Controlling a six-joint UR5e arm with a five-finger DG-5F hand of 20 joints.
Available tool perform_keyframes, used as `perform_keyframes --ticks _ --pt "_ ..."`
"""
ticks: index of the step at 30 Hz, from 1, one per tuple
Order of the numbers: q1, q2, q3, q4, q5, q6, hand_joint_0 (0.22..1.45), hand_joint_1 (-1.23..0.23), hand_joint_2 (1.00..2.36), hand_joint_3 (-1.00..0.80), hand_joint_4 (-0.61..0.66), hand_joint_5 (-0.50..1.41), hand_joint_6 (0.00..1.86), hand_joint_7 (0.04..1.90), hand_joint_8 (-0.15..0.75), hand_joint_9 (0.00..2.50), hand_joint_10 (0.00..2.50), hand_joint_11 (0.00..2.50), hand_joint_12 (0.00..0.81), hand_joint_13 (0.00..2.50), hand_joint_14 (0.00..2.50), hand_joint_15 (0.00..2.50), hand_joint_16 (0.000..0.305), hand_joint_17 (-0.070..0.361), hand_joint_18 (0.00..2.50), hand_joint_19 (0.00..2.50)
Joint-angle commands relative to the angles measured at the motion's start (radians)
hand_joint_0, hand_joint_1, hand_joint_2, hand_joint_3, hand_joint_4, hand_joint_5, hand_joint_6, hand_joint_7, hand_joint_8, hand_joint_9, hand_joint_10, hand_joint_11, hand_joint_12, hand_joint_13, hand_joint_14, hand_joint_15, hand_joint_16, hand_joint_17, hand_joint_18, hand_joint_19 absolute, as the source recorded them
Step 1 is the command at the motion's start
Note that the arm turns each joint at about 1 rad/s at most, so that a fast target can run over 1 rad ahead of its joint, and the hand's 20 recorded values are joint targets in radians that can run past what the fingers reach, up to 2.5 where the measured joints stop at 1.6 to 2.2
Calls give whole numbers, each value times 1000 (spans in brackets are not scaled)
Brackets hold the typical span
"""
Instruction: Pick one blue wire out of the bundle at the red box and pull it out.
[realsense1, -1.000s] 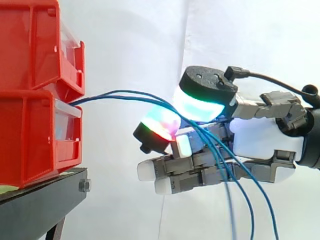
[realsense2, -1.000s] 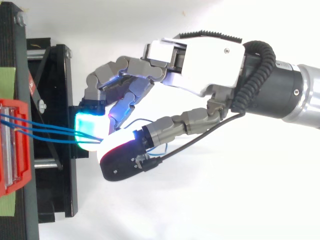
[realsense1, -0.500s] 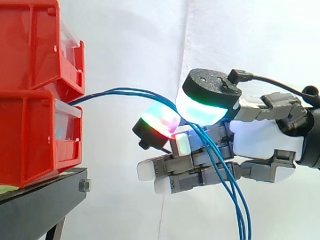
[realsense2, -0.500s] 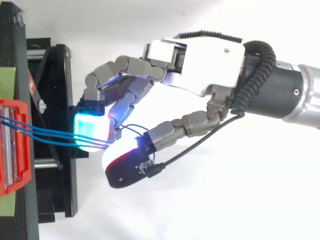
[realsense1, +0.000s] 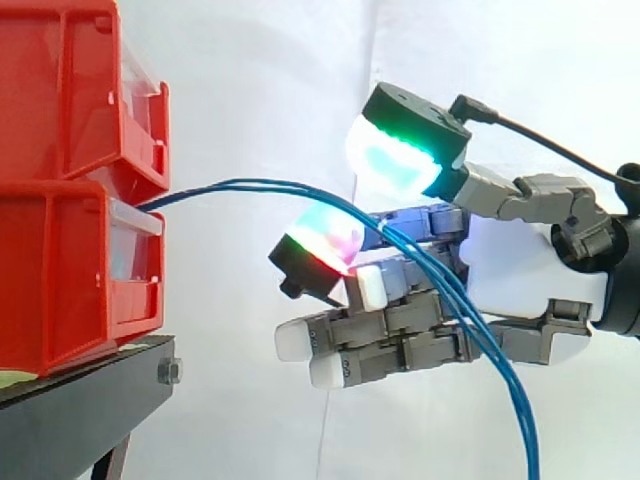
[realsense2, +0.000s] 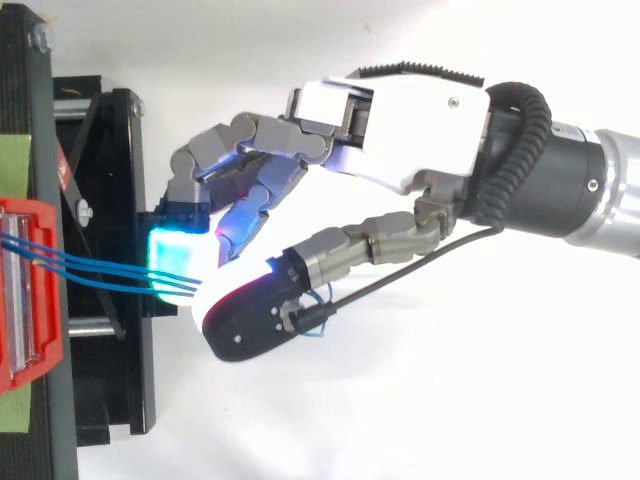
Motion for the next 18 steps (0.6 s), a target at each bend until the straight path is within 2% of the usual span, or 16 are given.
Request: perform_keyframes --ticks 1,6,9,18 --pt "0 0 0 0 0 2 594 -603 1007 -409 136 -120 822 1115 272 1088 22 629 356 686 13 338 50 113 476 411" --pt "0 0 0 0 0 -1 607 -756 1011 -334 148 -141 851 1102 279 1047 21 654 352 685 13 339 50 112 484 408" --pt "0 0 0 0 0 -1 614 -801 1012 -301 139 -153 868 1076 281 1020 21 670 351 683 14 347 50 112 488 406" --pt "0 0 0 0 0 -1 632 -847 1015 -245 90 -178 900 1056 274 944 21 696 346 667 13 340 50 113 497 404"
